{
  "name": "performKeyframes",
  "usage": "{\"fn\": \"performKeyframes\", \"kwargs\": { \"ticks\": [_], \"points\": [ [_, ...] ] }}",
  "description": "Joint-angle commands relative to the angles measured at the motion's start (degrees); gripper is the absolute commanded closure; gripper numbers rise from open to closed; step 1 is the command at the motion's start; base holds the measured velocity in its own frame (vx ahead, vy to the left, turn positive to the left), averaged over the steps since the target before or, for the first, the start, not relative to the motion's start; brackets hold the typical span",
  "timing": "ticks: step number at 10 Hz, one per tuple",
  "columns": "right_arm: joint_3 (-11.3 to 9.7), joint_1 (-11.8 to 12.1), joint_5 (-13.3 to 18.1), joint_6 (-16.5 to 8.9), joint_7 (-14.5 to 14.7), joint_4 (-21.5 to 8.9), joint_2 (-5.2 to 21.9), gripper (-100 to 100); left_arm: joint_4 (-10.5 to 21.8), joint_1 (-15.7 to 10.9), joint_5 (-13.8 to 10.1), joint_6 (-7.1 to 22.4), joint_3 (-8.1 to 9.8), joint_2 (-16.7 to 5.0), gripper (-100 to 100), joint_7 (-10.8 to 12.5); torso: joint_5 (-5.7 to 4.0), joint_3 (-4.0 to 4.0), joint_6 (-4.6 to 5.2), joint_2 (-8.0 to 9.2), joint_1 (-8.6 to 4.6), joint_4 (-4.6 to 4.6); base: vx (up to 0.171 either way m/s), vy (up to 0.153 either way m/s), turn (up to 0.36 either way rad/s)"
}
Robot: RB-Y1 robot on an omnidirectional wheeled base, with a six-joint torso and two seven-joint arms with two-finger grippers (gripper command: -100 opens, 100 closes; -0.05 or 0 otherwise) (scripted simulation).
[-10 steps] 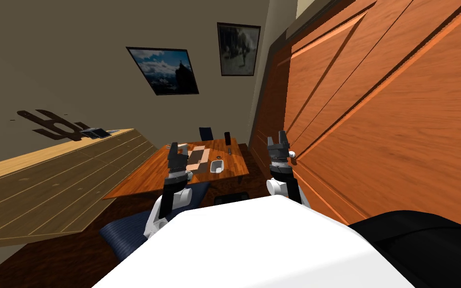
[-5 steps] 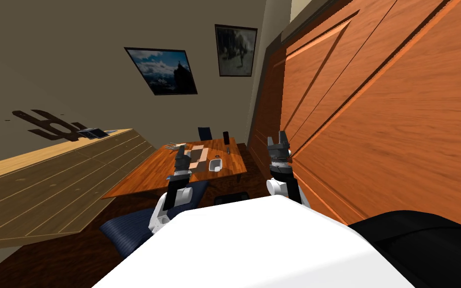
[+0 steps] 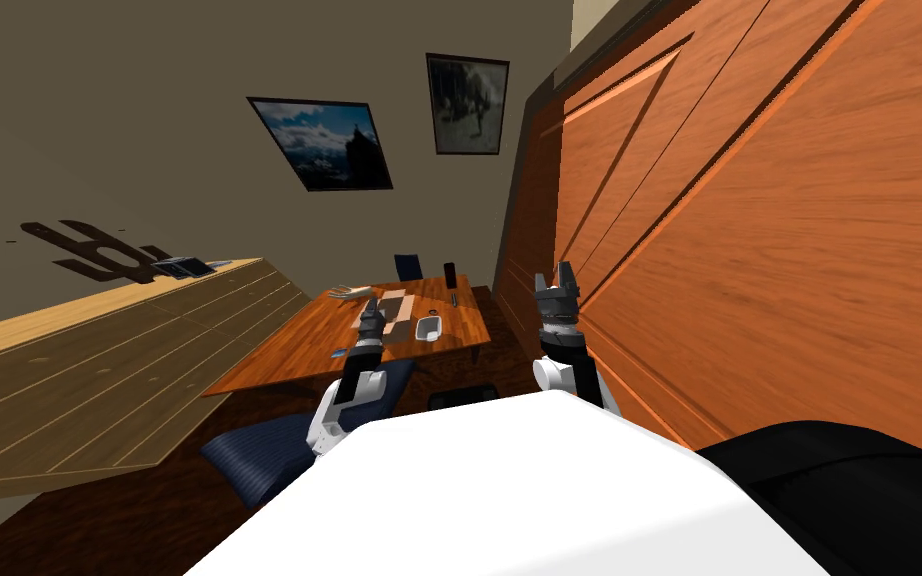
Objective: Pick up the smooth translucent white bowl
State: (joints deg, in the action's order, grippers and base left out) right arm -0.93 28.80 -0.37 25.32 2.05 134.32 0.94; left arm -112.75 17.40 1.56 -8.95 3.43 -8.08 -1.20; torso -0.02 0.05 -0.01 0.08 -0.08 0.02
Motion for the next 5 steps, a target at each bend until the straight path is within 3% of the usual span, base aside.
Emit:
{"fn": "performKeyframes", "kwargs": {
  "ticks": [1,4,5],
  "points": [
    [0.0,0.0,0.0,0.0,0.0,0.0,0.0,0,2.86,-1.69,-0.25,2.86,0.45,-0.16,-100,-0.73,0.0,0.0,0.0,0.0,0.0,0.0,-0.019,-0.031,-0.011],
    [0.0,0.0,0.0,0.0,0.0,0.0,0.0,0,5.41,-2.88,-0.5,5.7,0.8,-0.33,-100,-1.28,0.0,-0.01,0.0,-0.01,-0.02,0.0,-0.021,-0.028,-0.005],
    [0.0,0.0,0.0,0.0,0.0,0.0,0.0,0,7.61,-4.08,-0.74,7.98,1.14,-0.46,-100,-1.81,0.0,-0.01,0.0,-0.01,0.0,0.0,-0.021,-0.038,-0.002]
  ]
}}
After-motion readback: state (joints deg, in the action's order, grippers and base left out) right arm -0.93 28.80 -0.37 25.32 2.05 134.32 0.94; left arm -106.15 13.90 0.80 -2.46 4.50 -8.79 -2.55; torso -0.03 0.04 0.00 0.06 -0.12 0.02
